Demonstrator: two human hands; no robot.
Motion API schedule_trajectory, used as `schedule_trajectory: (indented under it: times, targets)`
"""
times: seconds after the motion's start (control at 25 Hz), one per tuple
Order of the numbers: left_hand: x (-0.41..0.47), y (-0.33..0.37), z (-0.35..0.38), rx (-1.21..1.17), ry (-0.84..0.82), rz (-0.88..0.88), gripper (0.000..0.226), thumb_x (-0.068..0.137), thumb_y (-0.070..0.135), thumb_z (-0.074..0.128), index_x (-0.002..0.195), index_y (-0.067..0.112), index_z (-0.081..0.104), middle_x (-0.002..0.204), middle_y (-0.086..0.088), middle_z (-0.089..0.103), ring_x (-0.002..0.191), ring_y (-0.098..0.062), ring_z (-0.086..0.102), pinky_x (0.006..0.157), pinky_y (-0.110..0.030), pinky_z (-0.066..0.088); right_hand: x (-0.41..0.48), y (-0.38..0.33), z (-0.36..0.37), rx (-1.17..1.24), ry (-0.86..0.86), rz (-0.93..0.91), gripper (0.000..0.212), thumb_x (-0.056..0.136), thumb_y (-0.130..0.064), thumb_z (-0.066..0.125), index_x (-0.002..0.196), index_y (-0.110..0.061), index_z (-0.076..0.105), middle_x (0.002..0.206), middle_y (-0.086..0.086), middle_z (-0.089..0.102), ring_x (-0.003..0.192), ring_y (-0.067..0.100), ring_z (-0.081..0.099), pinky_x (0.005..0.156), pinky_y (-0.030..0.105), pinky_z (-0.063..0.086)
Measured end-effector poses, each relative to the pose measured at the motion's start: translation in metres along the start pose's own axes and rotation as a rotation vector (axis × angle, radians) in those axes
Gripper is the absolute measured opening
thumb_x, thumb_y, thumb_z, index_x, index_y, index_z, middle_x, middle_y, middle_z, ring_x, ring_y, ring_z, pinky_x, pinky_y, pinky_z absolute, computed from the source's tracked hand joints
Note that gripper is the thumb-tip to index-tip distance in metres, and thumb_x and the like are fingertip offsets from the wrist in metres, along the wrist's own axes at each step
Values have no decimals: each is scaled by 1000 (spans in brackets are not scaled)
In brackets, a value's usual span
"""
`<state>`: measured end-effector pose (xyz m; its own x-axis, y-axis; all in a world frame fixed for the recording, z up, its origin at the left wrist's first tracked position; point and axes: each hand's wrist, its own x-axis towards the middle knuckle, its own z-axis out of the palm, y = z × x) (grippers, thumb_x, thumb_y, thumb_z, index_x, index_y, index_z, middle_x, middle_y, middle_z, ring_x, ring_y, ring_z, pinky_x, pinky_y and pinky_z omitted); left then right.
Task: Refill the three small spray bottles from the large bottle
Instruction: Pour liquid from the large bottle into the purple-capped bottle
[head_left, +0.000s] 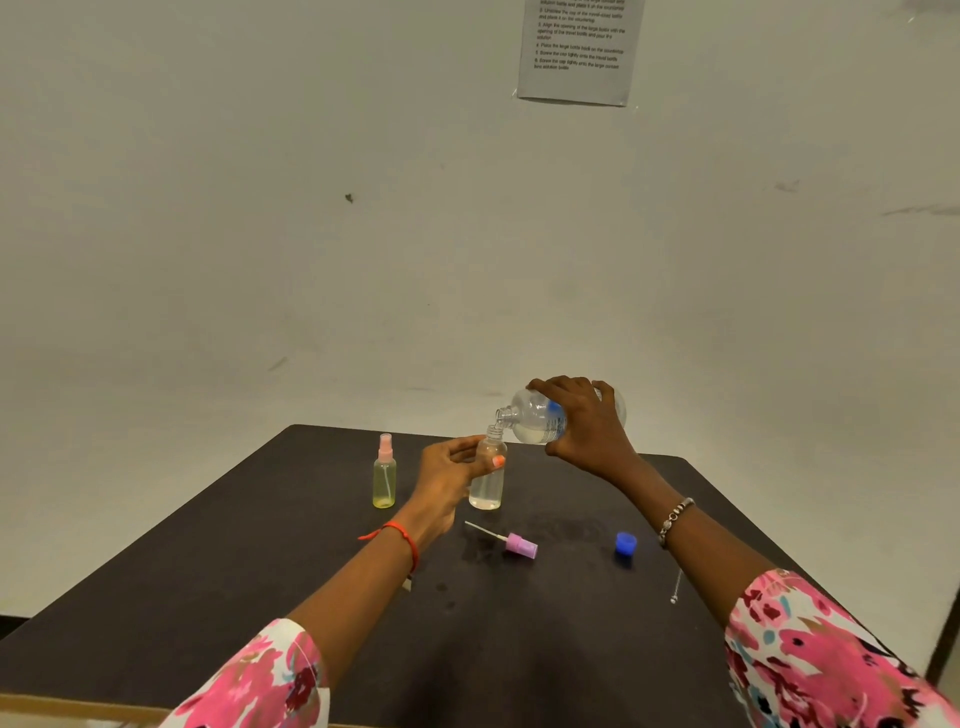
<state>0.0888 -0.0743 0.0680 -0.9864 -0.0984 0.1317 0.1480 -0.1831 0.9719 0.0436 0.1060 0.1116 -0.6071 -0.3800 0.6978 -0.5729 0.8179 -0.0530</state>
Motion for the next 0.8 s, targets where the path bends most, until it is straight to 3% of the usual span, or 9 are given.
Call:
schedule_trajectory:
  times: [0.16,0.32,0.48,0.6,0.8]
  targets:
    - [3,-2,1,-15,-12,4,44,72,0,72,114,2,60,104,-8,65,96,-21,60,70,-28,51,-1,6,8,70,-35,37,74,61,-20,76,128,-17,47,121,7,59,109,28,53,96,46,35]
    - [11,-10,4,-32,-16,-12,44,71,-2,72,113,1,60,101,-9,65,96,-22,61,78,-31,51,-3,14,20,294,-47,162,75,59,-23,80,126,-16,48,117,5,61,101,23,59,83,38,51]
    - [23,-22,6,-28,-16,-42,43,72,-2,71,114,2,60,103,-10,65,99,-23,61,79,-31,50,-7,25,29,498,9,381,70,59,-15,84,121,-10,51,109,5,61,94,18,57,75,24,44]
    - [32,-32,6,-29,-6,-58,43,73,-4,69,114,1,59,102,-9,64,98,-22,60,78,-30,50,-14,42,44,614,70,533,67,60,-15,84,119,-12,53,112,9,63,95,21,60,78,25,48]
    - [46,-49,3,-22,3,-100,44,74,-4,67,117,2,58,106,-9,64,94,-19,61,70,-24,50,-24,64,72,661,81,666,66,61,-11,83,119,-10,52,117,13,62,102,28,60,89,40,51]
